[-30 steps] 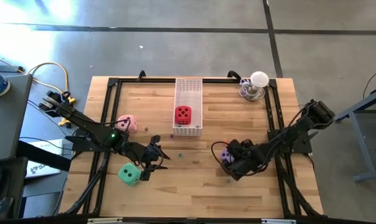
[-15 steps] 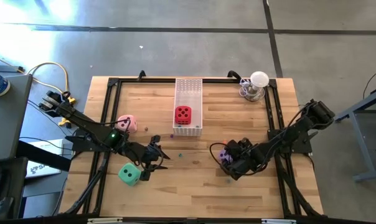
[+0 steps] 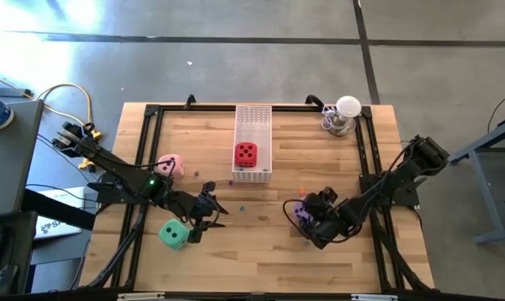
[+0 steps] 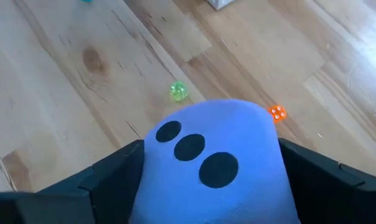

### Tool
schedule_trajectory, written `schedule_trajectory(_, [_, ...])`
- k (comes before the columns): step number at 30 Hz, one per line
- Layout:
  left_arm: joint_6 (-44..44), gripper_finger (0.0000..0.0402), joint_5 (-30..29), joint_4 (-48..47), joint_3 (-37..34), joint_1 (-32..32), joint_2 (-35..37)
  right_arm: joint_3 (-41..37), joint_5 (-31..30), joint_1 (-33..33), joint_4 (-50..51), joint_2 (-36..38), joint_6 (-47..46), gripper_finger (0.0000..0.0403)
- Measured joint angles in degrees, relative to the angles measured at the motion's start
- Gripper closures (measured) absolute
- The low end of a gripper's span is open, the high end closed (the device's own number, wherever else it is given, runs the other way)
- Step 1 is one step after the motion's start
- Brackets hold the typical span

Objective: Pick & Place Dice
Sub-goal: Put the large purple die into the bin

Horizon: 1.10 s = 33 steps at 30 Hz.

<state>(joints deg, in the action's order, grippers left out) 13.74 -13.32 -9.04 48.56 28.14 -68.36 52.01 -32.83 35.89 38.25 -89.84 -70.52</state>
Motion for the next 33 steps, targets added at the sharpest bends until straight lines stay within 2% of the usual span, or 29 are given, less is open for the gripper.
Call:
schedule_trajectory(6, [0.0, 0.0221, 0.0, 0.0, 0.0, 0.0, 0.0, 0.0, -1.6, 1.3, -2.7, 2.1, 0.4, 0.0102])
schedule_trajectory(17, [0.0, 0.0221, 0.0, 0.0, 0.0, 0.0, 0.0, 0.2, 0.9, 0.8, -3.0, 2.7, 0.8, 0.024])
schedule_trajectory(20, [0.0, 0.0221, 0.0, 0.0, 0.0, 0.0, 0.0, 0.3, 1.4, 0.7, -2.9, 2.7, 0.8, 0.0264])
schedule_trajectory(29, [0.0, 0.0221, 0.0, 0.0, 0.0, 0.0, 0.0, 0.3, 1.9, 0.4, -2.7, 2.7, 1.7, 0.0246])
schedule_trajectory(33, [0.0, 0.0221, 0.0, 0.0, 0.0, 0.0, 0.0, 0.3, 2.3, 0.3, -2.7, 2.7, 3.4, 0.026])
